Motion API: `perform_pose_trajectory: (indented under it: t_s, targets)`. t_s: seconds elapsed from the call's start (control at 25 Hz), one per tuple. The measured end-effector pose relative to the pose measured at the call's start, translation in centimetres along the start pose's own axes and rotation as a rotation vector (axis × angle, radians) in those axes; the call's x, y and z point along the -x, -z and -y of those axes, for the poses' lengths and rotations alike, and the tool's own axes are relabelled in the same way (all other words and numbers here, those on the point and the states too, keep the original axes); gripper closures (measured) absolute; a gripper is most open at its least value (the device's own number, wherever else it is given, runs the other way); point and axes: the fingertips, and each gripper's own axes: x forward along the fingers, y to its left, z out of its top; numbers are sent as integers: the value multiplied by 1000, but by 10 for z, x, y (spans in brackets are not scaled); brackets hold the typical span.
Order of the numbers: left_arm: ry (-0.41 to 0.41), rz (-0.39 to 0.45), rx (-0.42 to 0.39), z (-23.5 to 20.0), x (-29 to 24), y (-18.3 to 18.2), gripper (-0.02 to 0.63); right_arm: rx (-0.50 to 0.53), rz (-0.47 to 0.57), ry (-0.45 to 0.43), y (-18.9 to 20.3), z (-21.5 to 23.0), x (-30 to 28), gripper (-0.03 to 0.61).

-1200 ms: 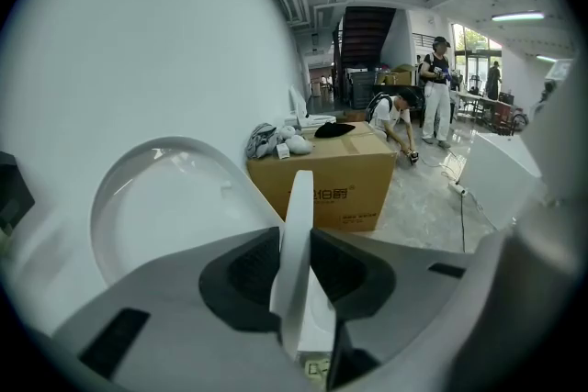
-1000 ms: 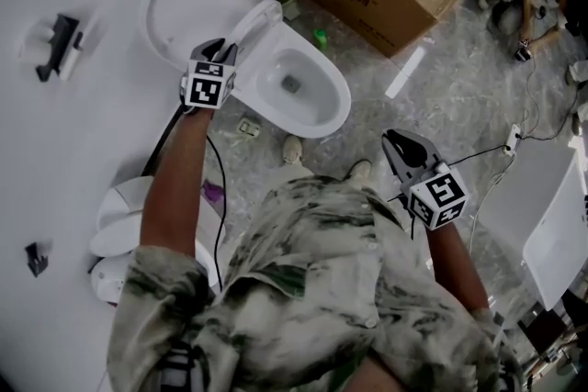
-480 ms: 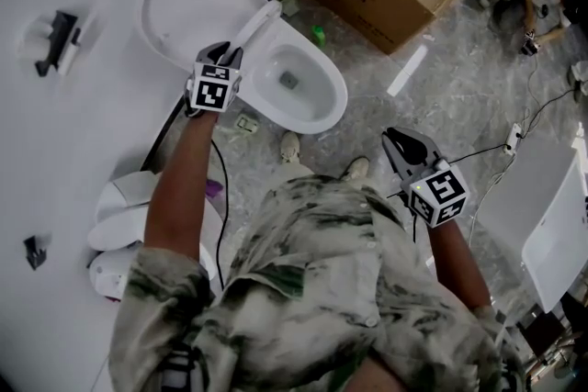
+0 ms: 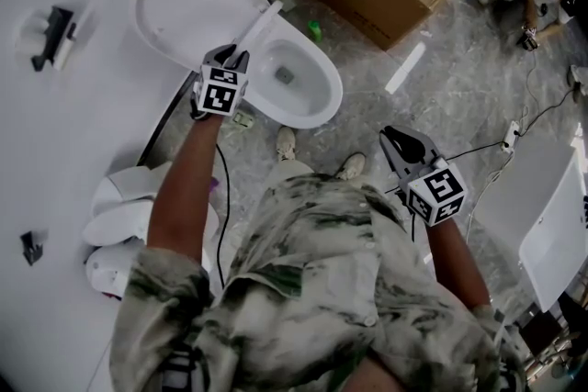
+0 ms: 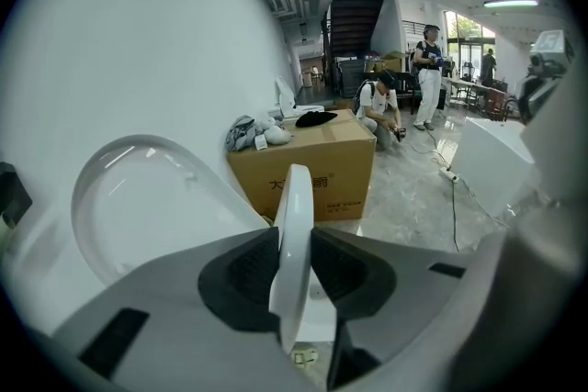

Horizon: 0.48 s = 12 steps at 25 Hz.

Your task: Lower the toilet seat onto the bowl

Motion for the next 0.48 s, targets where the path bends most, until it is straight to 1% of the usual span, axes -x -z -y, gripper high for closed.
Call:
perform_pose_trajectory:
  t_s: [0.48]
  targets:
    - [15, -22, 5, 37, -6, 10, 491, -10, -3, -4, 15, 4, 12, 518]
